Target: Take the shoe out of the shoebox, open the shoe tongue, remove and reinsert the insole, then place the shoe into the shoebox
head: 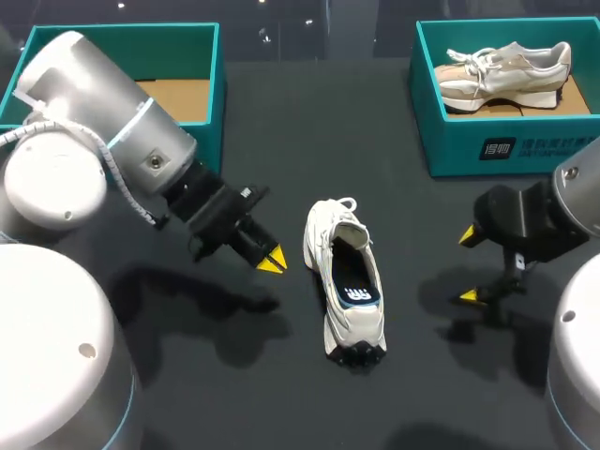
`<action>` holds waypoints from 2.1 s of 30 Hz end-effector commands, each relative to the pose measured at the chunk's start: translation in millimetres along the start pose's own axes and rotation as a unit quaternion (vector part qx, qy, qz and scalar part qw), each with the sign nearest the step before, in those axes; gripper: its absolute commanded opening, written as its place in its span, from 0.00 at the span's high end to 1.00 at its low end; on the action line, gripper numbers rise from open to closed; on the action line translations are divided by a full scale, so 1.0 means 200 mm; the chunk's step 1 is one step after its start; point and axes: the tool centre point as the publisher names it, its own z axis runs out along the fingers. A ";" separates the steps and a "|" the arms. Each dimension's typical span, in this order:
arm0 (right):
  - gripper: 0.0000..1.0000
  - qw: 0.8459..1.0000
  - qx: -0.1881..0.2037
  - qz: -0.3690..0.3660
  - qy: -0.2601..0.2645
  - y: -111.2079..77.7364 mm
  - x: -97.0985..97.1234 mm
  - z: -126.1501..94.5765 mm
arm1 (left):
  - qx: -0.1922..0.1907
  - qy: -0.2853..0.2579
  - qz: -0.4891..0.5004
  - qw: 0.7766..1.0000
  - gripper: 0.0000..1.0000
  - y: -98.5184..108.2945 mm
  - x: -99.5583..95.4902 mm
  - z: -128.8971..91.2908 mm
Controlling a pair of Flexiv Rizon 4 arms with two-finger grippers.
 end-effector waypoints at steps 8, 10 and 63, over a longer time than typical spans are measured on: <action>0.00 1.000 0.000 0.000 -0.002 0.00 0.02 -0.02 | 0.001 0.063 0.006 0.998 1.00 -0.02 0.00 -0.17; 0.00 1.000 0.000 0.000 -0.002 0.00 0.02 -0.02 | 0.001 0.063 0.006 0.998 1.00 -0.02 0.00 -0.17; 0.00 0.999 0.009 0.020 0.030 -0.33 0.01 -0.24 | -0.079 0.265 0.180 0.944 1.00 -0.23 -0.36 0.41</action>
